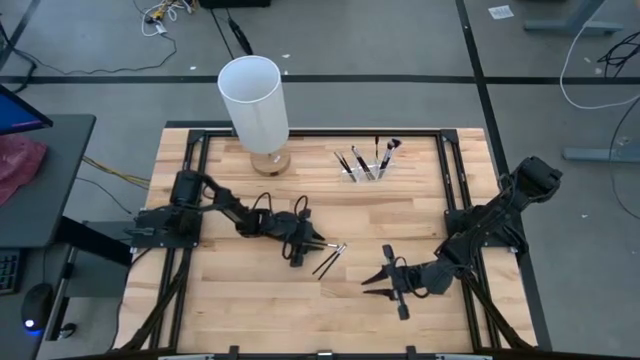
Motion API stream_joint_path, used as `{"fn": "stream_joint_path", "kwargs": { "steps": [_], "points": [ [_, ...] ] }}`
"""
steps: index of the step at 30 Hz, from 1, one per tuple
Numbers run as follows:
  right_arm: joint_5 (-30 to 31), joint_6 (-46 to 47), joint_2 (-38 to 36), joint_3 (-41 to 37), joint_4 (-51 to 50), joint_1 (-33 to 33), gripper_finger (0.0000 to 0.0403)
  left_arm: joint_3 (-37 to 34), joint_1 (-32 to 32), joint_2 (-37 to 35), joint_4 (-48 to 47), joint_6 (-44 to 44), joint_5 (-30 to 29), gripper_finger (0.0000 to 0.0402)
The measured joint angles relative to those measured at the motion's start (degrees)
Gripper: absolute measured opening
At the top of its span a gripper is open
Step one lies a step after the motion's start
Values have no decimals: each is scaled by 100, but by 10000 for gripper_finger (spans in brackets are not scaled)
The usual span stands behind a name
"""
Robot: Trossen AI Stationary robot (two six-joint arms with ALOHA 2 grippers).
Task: Sort items
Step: Put the eyeshadow brush into the transparent organizer
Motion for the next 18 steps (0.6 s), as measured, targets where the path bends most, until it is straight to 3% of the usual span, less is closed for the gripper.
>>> {"fn": "stream_joint_path", "kwargs": {
  "steps": [8, 18],
  "points": [
    [-10, 2, 0, 0, 10, -2, 89, 11, 218, 3, -247, 183, 170, 21],
    [-18, 197, 0, 0, -106, -2, 89, -7, 206, -111, -299, 68, 250, 15]
  ]
}}
